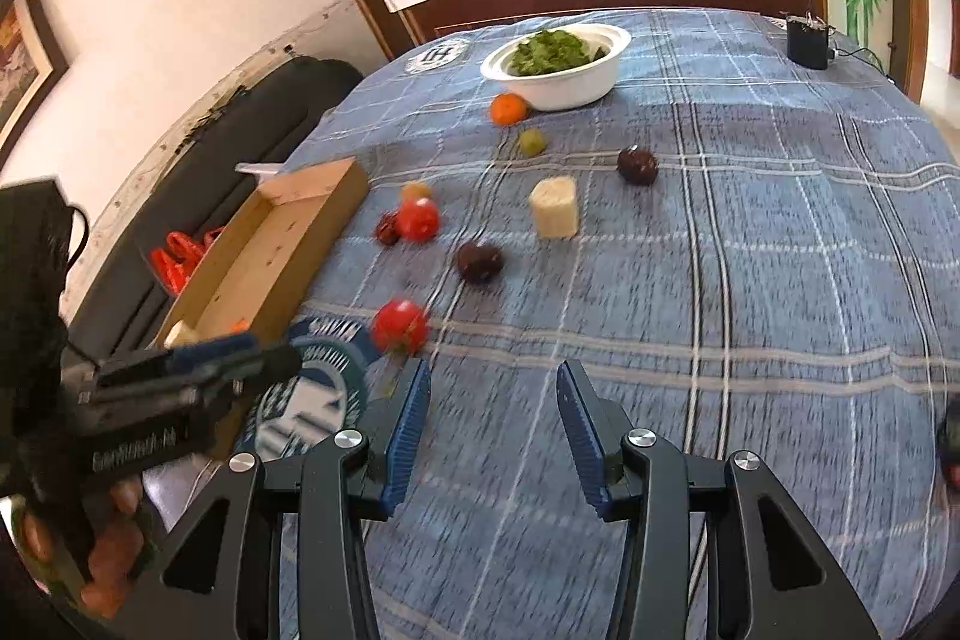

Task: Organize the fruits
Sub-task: 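Grasp a red tomato with the left tool while the right tool grasps a cream snack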

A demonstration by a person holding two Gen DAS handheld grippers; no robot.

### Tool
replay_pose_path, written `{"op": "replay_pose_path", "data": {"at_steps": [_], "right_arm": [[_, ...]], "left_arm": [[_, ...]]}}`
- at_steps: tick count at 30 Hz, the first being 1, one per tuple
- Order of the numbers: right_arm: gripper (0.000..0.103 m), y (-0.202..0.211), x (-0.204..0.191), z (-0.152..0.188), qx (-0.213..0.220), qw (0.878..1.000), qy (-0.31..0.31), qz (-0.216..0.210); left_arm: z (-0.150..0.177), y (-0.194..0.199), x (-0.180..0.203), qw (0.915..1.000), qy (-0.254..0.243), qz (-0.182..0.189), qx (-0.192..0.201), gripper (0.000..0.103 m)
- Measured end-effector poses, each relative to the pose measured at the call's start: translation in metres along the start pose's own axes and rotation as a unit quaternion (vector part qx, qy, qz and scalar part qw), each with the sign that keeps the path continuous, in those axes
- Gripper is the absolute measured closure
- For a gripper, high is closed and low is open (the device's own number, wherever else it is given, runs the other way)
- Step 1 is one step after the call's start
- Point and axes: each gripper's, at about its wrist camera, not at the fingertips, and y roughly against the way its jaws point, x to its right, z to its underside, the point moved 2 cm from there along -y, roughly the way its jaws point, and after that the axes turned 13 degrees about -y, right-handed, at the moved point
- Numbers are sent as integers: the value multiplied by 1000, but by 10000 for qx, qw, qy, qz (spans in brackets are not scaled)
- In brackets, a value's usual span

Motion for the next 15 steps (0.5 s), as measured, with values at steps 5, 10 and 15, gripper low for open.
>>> {"op": "replay_pose_path", "data": {"at_steps": [5, 10, 15], "right_arm": [[56, -23, 4, -26, 28, 9999, -50, 127], [56, -53, 8, -47, -44, 9996, -125, 251], [56, -80, 5, -63, -40, 9990, -116, 419]], "left_arm": [[-12, -22, 10, 9997, -85, 206, -129, 58], [-20, -43, 14, 9990, -150, 301, -311, 58], [-22, -64, 15, 9982, -146, 339, -478, 58]]}}
